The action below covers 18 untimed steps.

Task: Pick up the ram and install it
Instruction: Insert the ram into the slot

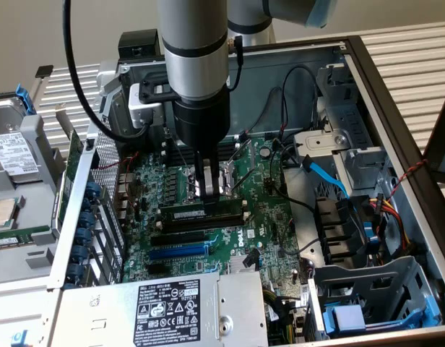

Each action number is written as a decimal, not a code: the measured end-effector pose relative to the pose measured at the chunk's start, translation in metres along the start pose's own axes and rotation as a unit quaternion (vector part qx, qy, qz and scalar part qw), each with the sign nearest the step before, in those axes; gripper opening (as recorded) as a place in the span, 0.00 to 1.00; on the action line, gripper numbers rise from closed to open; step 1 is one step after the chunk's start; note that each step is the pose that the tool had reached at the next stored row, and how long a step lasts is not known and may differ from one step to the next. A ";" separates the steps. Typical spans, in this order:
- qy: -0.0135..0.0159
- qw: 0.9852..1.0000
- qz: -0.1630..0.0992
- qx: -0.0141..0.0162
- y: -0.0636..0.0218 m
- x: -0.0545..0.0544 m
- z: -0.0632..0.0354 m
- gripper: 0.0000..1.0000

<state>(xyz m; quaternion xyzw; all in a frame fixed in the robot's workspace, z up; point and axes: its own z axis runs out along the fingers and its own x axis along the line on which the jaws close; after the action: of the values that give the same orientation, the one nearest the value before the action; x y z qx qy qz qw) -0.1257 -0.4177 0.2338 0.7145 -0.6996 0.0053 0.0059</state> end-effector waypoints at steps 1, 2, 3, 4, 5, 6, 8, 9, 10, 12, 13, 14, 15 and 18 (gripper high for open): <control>0.000 1.000 0.000 0.000 0.0003 0.000 0.0001 0.13; 0.000 1.000 0.001 0.000 0.0006 0.000 0.0002 0.13; 0.000 1.000 0.001 0.001 0.0009 0.000 0.0002 0.13; 0.000 1.000 0.002 0.001 0.0011 0.000 0.0003 0.13; 0.000 1.000 0.002 0.001 0.0011 0.000 0.0003 0.13; 0.000 1.000 0.002 0.001 0.0011 0.000 0.0004 0.13; 0.000 1.000 0.003 0.002 0.0012 0.000 0.0005 0.13; 0.000 1.000 0.003 0.002 0.0011 0.000 0.0005 0.13; 0.000 1.000 0.003 0.003 0.0011 0.000 0.0006 0.13; 0.000 1.000 0.003 0.004 0.0011 0.000 0.0006 0.13; 0.000 1.000 0.003 0.004 0.0011 0.000 0.0007 0.13; 0.000 1.000 0.003 0.004 0.0012 0.000 0.0007 0.13; 0.000 1.000 0.003 0.004 0.0012 0.000 0.0007 0.13; 0.000 1.000 0.003 0.004 0.0014 0.000 0.0010 0.13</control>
<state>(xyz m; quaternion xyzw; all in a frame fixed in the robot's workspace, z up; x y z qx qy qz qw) -0.1271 -0.4178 0.2328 0.7123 -0.7019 0.0081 0.0027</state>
